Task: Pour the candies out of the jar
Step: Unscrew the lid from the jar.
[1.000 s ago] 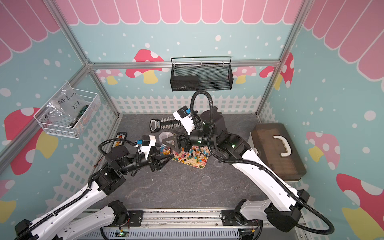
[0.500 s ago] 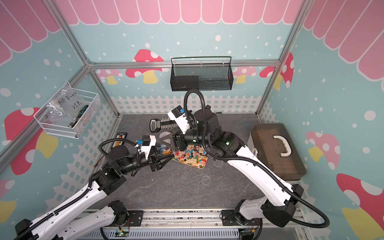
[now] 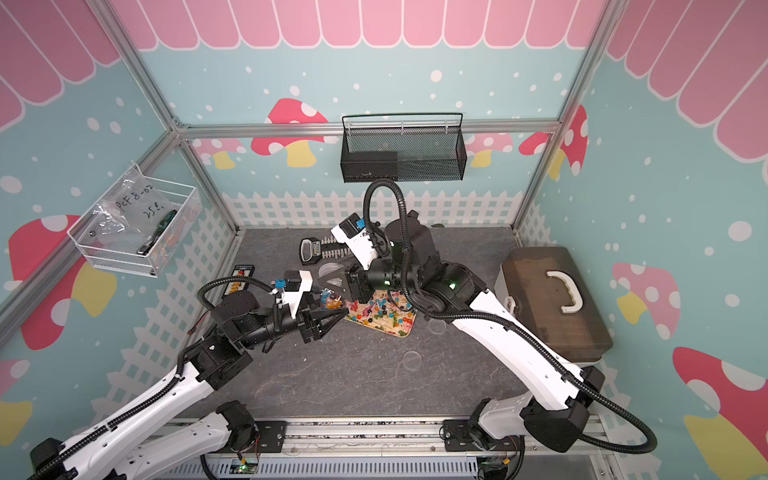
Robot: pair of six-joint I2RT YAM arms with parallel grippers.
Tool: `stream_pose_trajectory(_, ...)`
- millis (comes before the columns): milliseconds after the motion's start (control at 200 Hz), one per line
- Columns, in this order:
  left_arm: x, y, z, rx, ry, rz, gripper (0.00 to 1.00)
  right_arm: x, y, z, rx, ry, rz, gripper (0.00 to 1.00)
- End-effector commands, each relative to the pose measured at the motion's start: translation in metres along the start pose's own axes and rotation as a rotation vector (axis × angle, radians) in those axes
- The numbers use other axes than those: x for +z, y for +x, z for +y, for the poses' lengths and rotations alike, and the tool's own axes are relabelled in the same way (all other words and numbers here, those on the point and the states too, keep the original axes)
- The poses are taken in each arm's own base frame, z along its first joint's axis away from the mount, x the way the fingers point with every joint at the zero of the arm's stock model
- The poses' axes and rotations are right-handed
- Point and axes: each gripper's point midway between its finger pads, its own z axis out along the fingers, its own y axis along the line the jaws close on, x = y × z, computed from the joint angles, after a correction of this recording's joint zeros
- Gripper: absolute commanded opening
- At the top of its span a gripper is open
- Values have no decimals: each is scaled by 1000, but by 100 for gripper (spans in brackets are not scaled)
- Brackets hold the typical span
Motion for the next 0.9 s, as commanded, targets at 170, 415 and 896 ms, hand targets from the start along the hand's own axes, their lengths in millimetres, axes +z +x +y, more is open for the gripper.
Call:
stream_pose_trajectory(170,-2,-19,-34,-5,191,-6,60,-34,-18,58,-467,-325,-107,43)
stream_pose_trajectory(415,0,-25,-41,-13,236,5,60,-47,-19,55,-466,-431,-94,40)
stream_pose_trajectory(896,-7,-25,-34,3,171,-26,59,-55,-17,43,-441,-321,-84,45)
